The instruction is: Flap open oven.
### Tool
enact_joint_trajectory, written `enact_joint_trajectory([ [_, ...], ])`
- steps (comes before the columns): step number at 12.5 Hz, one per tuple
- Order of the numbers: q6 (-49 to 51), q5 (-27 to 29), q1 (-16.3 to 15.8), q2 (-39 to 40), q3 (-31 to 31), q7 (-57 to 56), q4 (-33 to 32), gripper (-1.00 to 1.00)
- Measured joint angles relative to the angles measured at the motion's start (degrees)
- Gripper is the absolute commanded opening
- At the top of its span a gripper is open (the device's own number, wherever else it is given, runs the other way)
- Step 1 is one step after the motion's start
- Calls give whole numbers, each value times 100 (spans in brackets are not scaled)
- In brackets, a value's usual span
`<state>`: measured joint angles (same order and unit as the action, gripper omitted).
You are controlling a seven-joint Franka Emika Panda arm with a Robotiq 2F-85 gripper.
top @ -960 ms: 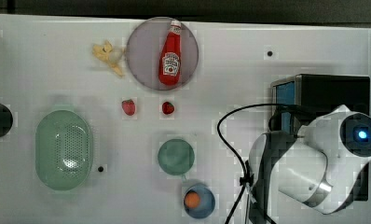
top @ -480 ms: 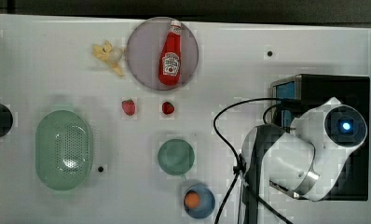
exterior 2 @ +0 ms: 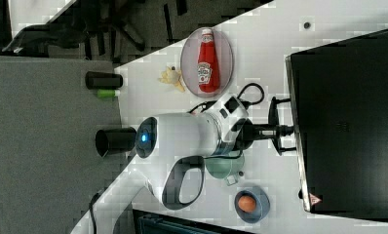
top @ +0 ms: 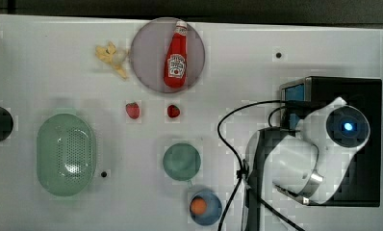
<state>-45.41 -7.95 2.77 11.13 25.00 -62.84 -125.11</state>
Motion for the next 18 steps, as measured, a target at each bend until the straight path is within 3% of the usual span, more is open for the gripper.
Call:
enact_joint_trajectory([
  [9,25,-2328,-496,206,-804,2417,-246,-65],
  [13,25,-2842,-932,720,-955,3543,-257,-65],
  [18,25,-4034,-1380,1459,-1123,5013,-235,-65],
])
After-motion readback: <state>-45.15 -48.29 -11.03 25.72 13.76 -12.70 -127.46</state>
